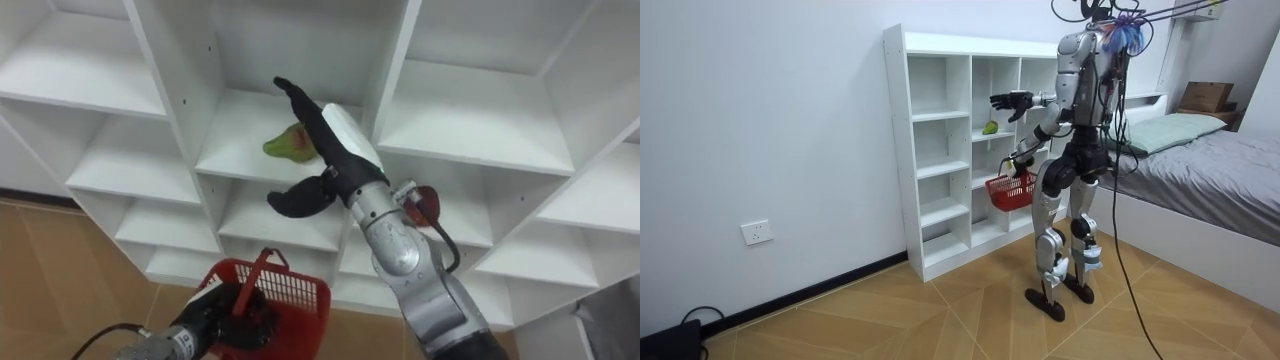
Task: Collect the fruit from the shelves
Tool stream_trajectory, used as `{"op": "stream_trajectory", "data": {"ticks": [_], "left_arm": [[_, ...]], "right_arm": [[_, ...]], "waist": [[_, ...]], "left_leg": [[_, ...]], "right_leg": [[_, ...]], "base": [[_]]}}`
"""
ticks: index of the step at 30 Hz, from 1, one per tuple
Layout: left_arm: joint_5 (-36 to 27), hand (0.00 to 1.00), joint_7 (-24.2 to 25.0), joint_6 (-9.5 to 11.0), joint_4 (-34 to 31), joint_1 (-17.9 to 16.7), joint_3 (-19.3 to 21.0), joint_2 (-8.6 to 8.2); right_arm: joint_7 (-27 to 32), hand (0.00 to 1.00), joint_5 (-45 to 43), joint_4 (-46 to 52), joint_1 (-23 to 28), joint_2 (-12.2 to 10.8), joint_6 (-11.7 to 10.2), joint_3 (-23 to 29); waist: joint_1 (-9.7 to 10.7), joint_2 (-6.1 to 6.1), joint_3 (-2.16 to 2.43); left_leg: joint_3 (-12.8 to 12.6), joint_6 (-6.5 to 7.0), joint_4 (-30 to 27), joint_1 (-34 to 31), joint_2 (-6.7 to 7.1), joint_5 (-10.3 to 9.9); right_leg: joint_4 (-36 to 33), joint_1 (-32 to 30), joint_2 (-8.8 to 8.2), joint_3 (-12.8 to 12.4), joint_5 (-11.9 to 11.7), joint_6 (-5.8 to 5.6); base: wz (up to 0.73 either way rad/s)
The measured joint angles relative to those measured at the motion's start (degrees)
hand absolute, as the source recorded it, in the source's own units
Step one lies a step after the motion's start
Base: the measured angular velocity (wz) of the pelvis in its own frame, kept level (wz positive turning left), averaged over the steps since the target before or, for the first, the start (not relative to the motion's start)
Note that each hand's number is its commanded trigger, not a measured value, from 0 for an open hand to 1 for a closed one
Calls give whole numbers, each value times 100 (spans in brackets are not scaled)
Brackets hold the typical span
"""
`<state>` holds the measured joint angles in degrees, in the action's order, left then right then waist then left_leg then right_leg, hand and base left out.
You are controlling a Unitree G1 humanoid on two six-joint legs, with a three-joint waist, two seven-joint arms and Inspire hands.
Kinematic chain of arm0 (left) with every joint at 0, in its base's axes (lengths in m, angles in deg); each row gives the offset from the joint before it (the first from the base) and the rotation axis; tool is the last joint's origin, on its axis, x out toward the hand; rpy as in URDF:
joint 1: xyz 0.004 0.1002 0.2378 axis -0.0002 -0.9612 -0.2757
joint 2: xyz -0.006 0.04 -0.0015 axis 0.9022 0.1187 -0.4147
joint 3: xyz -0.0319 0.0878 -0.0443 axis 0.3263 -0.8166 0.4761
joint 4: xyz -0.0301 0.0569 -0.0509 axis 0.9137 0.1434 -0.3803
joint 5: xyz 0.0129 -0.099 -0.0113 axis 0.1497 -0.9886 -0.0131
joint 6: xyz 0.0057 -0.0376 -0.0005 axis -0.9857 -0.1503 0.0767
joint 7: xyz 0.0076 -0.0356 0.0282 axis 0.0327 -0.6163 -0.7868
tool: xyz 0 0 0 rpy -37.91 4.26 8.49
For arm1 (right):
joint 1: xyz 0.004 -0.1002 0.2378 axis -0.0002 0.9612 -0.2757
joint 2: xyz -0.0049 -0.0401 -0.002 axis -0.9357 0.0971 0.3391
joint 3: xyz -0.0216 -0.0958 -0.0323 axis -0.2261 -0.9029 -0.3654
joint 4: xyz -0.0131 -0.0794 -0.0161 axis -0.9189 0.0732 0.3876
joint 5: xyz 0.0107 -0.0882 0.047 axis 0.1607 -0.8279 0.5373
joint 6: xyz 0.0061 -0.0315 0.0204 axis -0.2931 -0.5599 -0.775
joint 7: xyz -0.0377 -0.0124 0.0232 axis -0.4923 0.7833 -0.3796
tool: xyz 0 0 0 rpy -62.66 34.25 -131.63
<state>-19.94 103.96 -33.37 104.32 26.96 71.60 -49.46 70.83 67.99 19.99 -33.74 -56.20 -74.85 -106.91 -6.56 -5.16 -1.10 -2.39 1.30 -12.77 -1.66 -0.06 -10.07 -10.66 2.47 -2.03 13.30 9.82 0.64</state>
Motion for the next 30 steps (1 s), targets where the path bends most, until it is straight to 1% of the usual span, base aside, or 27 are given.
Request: {"op": "stream_trajectory", "data": {"ticks": [1,4,6,8,11,12,16,20,23,26,30], "left_arm": [[2,100,-2,-1,0,0,0,10],[9,100,4,-30,0,0,4,55],[25,100,5,-64,-23,-1,19,53],[44,100,4,-102,-47,-1,23,76],[43,100,-3,-112,-54,4,52,89],[43,100,-3,-112,-53,4,50,86],[42,100,-1,-120,-51,5,51,110],[43,100,6,-135,-42,5,78,126],[41,100,14,-172,-11,5,181,124],[43,100,16,-288,50,7,242,123],[43,100,15,-362,62,6,279,123]], "right_arm": [[1,0,-22,-27,-62,0,0,22],[18,0,-63,-206,-242,46,9,107],[23,0,-57,-200,-329,122,11,127],[31,0,-74,-210,-448,165,37,130],[64,0,-58,-491,-801,188,51,135],[129,0,-61,-638,-934,192,61,136],[338,0,-64,-835,-1094,196,78,135],[512,0,-108,-1167,-1182,232,76,140],[521,0,-114,-1521,-1307,236,76,148],[517,0,-253,-1782,-1393,244,79,135],[543,0,-288,-1889,-1394,245,96,139]], "waist": [[3,-7,-22],[-23,-47,-42],[-62,-59,-43],[-90,-85,-54],[-108,-169,-51],[-116,-214,-49],[-153,-358,-47],[-167,-372,-48],[-187,-372,-47],[-209,-375,-45],[-280,-382,-42]], "left_leg": [[33,-1,4,-38,4,0],[120,-11,-8,-105,37,7],[143,-10,-66,-172,61,7],[144,-10,-86,-174,61,8],[145,-9,-83,-172,66,9],[145,-7,-83,-175,70,10],[165,-6,-91,-196,76,10],[251,1,-96,-270,79,15],[261,3,-89,-329,82,30],[262,7,-80,-423,85,82],[263,9,-85,-506,88,95]], "right_leg": [[2,2,-3,49,0,0],[6,-20,-8,118,1,-1],[9,-54,-9,130,1,-1],[2,-61,-9,115,1,-1],[3,-63,-12,113,1,-1],[4,-64,-15,115,1,-1],[5,-63,-19,137,0,-1],[5,-76,-37,257,0,-2],[0,-137,-39,262,0,-2],[-5,-258,-53,267,-1,-1],[-14,-342,-68,274,-1,0]], "base": [[13],[16],[10],[3],[0],[0],[2],[11],[2],[1],[0]]}}
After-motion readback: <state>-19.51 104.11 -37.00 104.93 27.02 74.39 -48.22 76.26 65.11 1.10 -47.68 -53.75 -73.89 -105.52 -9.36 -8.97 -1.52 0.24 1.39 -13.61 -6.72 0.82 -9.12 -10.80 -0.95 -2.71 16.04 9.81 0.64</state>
